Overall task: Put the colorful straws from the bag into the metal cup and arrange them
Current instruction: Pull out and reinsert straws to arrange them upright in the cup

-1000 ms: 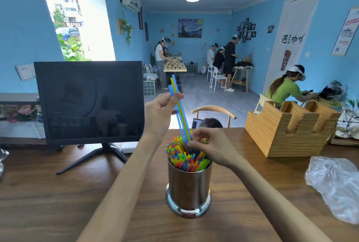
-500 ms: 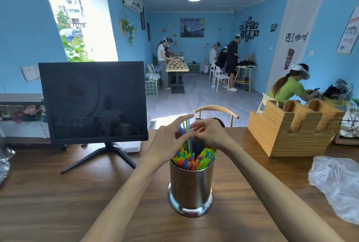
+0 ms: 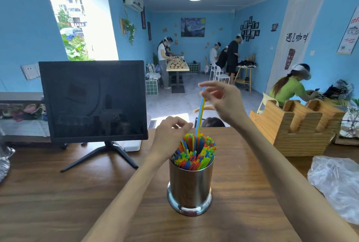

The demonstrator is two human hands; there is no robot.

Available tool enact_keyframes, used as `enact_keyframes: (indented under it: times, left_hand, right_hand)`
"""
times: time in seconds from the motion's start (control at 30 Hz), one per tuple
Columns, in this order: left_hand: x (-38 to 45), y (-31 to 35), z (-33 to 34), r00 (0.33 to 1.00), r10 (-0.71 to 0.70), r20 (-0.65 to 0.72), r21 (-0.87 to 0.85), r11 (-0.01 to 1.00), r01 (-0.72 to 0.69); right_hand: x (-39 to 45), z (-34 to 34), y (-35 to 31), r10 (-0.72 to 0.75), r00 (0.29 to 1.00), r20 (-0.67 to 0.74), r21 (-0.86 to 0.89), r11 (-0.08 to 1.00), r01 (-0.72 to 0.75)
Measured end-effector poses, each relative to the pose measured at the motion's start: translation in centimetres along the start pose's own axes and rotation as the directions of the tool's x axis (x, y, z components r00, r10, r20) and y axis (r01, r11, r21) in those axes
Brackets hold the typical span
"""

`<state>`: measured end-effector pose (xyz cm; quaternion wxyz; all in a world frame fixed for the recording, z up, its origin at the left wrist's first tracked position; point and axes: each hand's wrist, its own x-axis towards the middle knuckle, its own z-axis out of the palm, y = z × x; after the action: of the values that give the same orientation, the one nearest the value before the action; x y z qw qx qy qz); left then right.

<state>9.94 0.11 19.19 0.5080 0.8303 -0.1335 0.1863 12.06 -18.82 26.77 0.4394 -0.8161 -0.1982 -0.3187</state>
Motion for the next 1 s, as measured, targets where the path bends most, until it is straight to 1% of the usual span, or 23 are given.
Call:
enact_keyframes:
  times: [0.03, 0.07, 0.1, 0.13, 0.2, 0.27, 0.3, 0.33, 0.4, 0.43, 0.5, 0.6, 0.67, 0.7, 0.73, 0.8, 0.83, 0.87, 0.93, 1.0]
  left_hand:
    - [0.0, 0.1, -0.1, 0.999, 0.030, -0.023, 0.044, 0.999, -0.029]
    - [-0.1, 0.3, -0.1, 0.998, 0.059, -0.009, 0.063, 0.996, -0.059]
    - [-0.2, 0.6, -0.2, 0.997, 0.068, 0.024, 0.039, 0.997, -0.069]
    - [-0.2, 1.0, -0.2, 0.997, 0.055, 0.058, -0.018, 0.998, -0.054]
    - [0.1, 1.9, -0.2, 0.996, -0.028, 0.084, -0.197, 0.979, 0.044]
    - [0.9, 2.4, -0.3, 0.986, -0.151, 0.067, -0.425, 0.890, 0.165]
    - [1.3, 2.6, -0.5, 0.976, -0.211, 0.048, -0.524, 0.827, 0.204]
    - [1.6, 2.7, -0.8, 0.969, -0.247, 0.021, -0.597, 0.774, 0.210]
    - [2.0, 2.8, -1.1, 0.965, -0.258, -0.050, -0.666, 0.728, 0.160]
    - [2.1, 2.9, -1.1, 0.965, -0.248, -0.080, -0.680, 0.721, 0.128]
    - [2.5, 3.2, -1.2, 0.970, -0.215, -0.117, -0.685, 0.725, 0.078]
    - [2.7, 3.2, -1.1, 0.984, -0.126, -0.129, -0.612, 0.791, 0.021]
    - [2.6, 3.0, -0.9, 0.992, -0.057, -0.117, -0.471, 0.882, -0.005]
    - [2.4, 2.7, -0.8, 0.995, -0.019, -0.094, -0.383, 0.923, -0.018]
    - [2.3, 2.4, -0.7, 0.998, 0.017, -0.056, -0.315, 0.949, -0.033]
    - [1.8, 1.6, -0.6, 0.996, 0.082, 0.043, -0.222, 0.973, -0.070]
    - [1.6, 1.1, -0.6, 0.990, 0.118, 0.083, -0.155, 0.982, -0.104]
    - [1.4, 0.7, -0.5, 0.981, 0.156, 0.112, -0.073, 0.986, -0.149]
    - [1.1, 0.0, -0.4, 0.966, 0.212, 0.146, 0.049, 0.974, -0.221]
    - [1.1, -0.7, -0.2, 0.960, 0.229, 0.159, 0.071, 0.968, -0.242]
  right_hand:
    - [0.2, -0.4, -0.8, -0.008, 0.997, -0.071, 0.056, 0.998, 0.012]
    - [0.3, -0.7, -1.4, -0.005, 0.992, -0.130, 0.121, 0.992, 0.021]
    - [0.1, -0.9, -2.0, 0.003, 0.986, -0.167, 0.184, 0.982, 0.028]
    - [-0.2, -0.8, -2.4, 0.011, 0.983, -0.184, 0.237, 0.971, 0.034]
    - [-1.5, -0.3, -2.6, 0.023, 0.983, -0.180, 0.303, 0.952, 0.033]
    - [-3.1, 0.5, -2.1, 0.091, 0.986, -0.143, 0.374, 0.927, -0.032]
    - [-3.8, 0.8, -1.6, 0.154, 0.981, -0.115, 0.424, 0.901, -0.091]
    - [-4.6, 1.1, -1.2, 0.222, 0.972, -0.078, 0.471, 0.868, -0.160]
    - [-5.7, 1.6, 0.0, 0.301, 0.953, 0.029, 0.517, 0.811, -0.272]
    - [-6.1, 1.9, 0.6, 0.305, 0.948, 0.094, 0.499, 0.809, -0.310]
    - [-6.8, 2.4, 1.7, 0.294, 0.933, 0.205, 0.409, 0.841, -0.355]
    - [-7.1, 2.7, 3.2, 0.230, 0.932, 0.282, 0.214, 0.932, -0.294]
    - [-6.9, 2.6, 3.8, 0.218, 0.893, 0.394, 0.089, 0.958, -0.273]
    - [-6.8, 2.4, 4.1, 0.218, 0.874, 0.435, 0.078, 0.958, -0.278]
    - [-6.5, 2.3, 4.4, 0.217, 0.874, 0.436, 0.100, 0.953, -0.286]
    - [-5.6, 2.1, 5.2, 0.244, 0.907, 0.344, 0.160, 0.936, -0.313]
    - [-5.2, 2.1, 5.7, 0.269, 0.912, 0.310, 0.149, 0.933, -0.326]
    - [-4.8, 2.2, 6.0, 0.294, 0.901, 0.318, 0.101, 0.935, -0.340]
    - [-4.2, 2.7, 6.6, 0.332, 0.845, 0.418, -0.060, 0.939, -0.339]
    - [-4.0, 3.4, 6.9, 0.365, 0.801, 0.475, -0.159, 0.931, -0.329]
